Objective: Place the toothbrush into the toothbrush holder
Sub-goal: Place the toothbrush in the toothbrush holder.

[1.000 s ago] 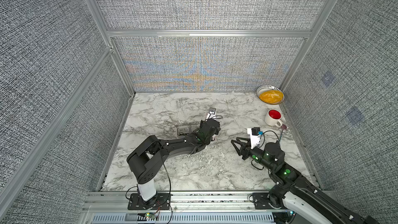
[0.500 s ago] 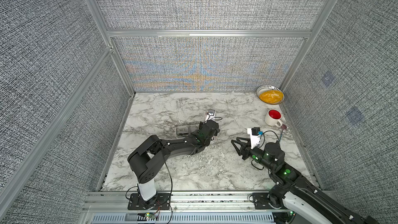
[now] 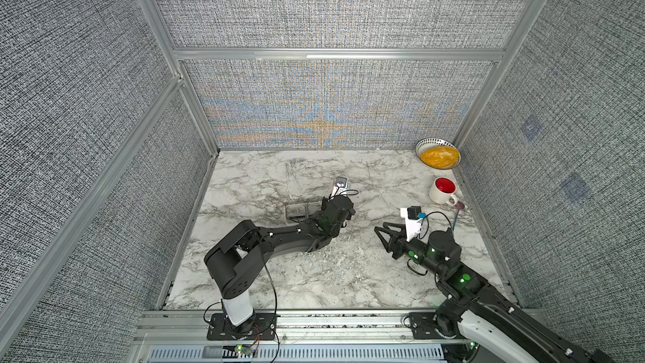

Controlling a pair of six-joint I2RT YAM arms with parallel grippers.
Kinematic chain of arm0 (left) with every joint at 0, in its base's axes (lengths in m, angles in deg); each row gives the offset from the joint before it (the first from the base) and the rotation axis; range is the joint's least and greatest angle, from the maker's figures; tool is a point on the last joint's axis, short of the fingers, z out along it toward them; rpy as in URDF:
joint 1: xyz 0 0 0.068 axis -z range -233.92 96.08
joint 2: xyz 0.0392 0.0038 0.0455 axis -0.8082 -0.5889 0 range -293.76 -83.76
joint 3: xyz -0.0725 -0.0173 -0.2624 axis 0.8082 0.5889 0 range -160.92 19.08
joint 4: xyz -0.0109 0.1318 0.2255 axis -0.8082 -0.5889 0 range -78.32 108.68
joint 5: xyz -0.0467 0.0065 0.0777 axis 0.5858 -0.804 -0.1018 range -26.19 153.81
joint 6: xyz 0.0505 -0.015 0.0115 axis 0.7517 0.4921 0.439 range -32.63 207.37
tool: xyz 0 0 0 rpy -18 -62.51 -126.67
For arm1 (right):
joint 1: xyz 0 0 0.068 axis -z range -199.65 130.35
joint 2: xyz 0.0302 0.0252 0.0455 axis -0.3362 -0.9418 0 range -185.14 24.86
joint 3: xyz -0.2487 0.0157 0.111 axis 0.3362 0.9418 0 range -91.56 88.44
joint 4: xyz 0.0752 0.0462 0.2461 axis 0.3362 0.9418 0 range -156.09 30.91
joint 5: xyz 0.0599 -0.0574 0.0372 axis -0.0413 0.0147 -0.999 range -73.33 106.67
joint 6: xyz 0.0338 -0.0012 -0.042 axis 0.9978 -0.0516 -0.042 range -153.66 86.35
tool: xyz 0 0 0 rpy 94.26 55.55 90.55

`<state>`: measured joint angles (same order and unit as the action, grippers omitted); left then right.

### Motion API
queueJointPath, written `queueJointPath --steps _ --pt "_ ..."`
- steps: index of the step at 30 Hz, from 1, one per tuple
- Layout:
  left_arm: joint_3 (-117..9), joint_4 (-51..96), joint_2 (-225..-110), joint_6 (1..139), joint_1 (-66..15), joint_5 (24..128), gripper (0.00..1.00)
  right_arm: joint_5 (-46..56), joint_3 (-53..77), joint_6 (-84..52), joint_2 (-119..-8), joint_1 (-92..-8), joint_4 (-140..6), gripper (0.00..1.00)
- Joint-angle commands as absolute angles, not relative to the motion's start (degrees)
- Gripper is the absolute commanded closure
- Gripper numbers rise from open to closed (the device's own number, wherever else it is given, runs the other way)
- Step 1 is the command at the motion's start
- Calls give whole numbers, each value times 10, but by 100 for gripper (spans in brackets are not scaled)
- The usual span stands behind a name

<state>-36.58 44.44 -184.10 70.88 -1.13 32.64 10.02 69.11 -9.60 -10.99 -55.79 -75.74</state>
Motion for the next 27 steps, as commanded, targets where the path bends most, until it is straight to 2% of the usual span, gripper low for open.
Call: queueJointPath --steps 1,10,20,23,27 --pt "-366 441 -1830 715 -11 320 70 103 685 -103 -112 -558 -768 53" --pt "-382 384 -1798 723 -10 316 58 101 682 -104 -113 -558 -768 53" --pt "-369 331 -1716 724 -9 308 36 106 684 -103 -105 -559 -765 53" --pt "-366 308 -1682 724 -9 305 33 117 685 -102 -101 -558 -766 51" --pt "-362 278 -1636 723 -9 298 32 128 682 -105 -103 -558 -771 47"
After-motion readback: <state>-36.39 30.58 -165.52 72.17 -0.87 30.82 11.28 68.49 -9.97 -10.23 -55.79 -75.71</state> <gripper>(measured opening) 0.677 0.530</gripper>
